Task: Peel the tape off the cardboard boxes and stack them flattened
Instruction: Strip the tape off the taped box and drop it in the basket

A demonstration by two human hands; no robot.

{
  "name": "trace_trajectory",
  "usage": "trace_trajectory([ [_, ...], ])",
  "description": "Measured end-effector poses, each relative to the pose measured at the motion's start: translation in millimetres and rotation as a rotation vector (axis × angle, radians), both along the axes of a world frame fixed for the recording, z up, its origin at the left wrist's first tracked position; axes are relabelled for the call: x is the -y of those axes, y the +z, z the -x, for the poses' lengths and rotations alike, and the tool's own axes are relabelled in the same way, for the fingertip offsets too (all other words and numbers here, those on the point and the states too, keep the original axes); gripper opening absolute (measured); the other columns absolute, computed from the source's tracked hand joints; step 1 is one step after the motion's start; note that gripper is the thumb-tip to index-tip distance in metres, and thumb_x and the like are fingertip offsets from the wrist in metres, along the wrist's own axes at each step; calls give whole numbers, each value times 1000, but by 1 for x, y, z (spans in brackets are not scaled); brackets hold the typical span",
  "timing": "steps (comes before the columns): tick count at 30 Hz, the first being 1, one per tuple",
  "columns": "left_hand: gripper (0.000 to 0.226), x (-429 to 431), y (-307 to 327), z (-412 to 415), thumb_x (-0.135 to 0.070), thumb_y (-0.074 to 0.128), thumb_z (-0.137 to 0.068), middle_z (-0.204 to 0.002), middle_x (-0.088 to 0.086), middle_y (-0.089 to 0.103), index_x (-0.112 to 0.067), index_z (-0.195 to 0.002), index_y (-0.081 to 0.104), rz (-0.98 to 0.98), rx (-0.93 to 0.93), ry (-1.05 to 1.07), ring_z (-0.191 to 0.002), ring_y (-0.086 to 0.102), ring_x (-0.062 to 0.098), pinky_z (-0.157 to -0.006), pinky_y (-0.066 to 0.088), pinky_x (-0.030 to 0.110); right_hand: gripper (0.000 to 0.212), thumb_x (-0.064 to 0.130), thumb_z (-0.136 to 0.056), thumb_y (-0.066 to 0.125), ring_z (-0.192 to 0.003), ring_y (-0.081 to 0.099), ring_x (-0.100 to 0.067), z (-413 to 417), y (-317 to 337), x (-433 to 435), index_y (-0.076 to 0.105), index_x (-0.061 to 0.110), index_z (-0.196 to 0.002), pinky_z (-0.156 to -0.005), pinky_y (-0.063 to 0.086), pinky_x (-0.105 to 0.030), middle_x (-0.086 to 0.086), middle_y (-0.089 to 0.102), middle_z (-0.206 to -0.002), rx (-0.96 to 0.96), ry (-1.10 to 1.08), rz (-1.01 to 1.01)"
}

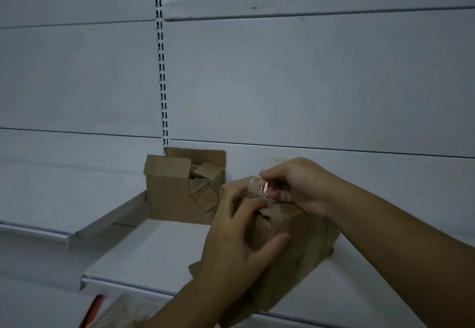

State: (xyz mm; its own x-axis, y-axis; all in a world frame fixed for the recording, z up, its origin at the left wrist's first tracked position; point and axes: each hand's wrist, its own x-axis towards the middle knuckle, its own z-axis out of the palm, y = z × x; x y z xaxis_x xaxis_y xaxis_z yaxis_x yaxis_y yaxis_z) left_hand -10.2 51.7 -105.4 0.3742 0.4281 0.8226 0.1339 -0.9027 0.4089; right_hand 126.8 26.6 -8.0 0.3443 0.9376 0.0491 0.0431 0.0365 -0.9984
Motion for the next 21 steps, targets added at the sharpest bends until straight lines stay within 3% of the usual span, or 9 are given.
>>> trace_trajectory([
  [3, 36, 0, -2, 0, -62, 60, -66, -135, -36, 16, -55, -97, 46, 40, 45, 33, -120, 21, -24, -87, 26, 1, 18, 5, -88, 56, -47, 51, -11, -3, 1, -4, 56, 4, -70, -42, 46, -17, -5, 54, -55, -86, -3, -19],
  [6, 38, -5, -1, 1, -60, 62, -67, -133, -33, 31, -48, -101, 50, 37, 39, -6, -122, 33, -14, -90, 35, 8, 24, 10, -93, 48, -46, 45, -12, -13, 3, -7, 50, 9, -68, -39, 42, -21, -3, 47, -53, -289, -64, -79],
  [10, 40, -24, 9, 10, -56, 64, -67, -124, -35, 40, -45, -102, 48, 114, -90, -176, -114, 42, -13, -83, 40, 2, 14, 16, -98, 39, -78, 63, -22, -57, 13, 3, 49, 8, -92, -69, 54, -35, -12, 63, -86, -434, -231, -285],
  [12, 40, -40, 23, 19, -50, 67, -67, -123, -31, 43, -42, -100, 46, 222, -260, -309, -114, 46, -6, -85, 49, 15, 17, 17, -98, 37, -63, 62, -16, -88, 18, 14, 46, 12, -84, -56, 55, -28, -9, 62, -80, -494, -319, -356],
  [14, 41, -57, 47, 27, -40, 73, -69, -127, -23, 44, -36, -100, 47, 342, -480, -365, -116, 48, 4, -86, 54, 29, 20, 17, -94, 37, -39, 42, -8, -114, 15, 24, 41, 18, -75, -37, 37, -15, -1, 48, -62, -339, -428, -309],
  [16, 45, -67, 81, 30, -37, 78, -68, -131, -20, 43, -33, -101, 47, 376, -753, -297, -119, 47, 9, -93, 51, 35, 19, 24, -94, 41, -35, 31, -6, -129, 4, 29, 43, 22, -76, -34, 25, -16, 1, 42, -58, -110, -476, -238],
  [19, 63, -51, 125, 11, -80, 60, -54, -131, -16, 46, -41, -102, 47, 292, -1209, 27, -113, 48, 12, -97, 43, 40, 16, 36, -92, 50, -44, 41, -10, -124, -17, 32, 53, 21, -94, -39, 31, -21, -3, 57, -70, 272, -392, -90],
  [21, 62, -29, 131, -26, -85, 42, -64, -122, -10, 52, -41, -108, 49, 188, -1194, 192, -102, 50, 12, -89, 42, 35, 26, 39, -89, 54, -53, 48, -13, -116, -27, 34, 61, 15, -95, -48, 37, -24, -3, 62, -76, 413, -328, -39],
])
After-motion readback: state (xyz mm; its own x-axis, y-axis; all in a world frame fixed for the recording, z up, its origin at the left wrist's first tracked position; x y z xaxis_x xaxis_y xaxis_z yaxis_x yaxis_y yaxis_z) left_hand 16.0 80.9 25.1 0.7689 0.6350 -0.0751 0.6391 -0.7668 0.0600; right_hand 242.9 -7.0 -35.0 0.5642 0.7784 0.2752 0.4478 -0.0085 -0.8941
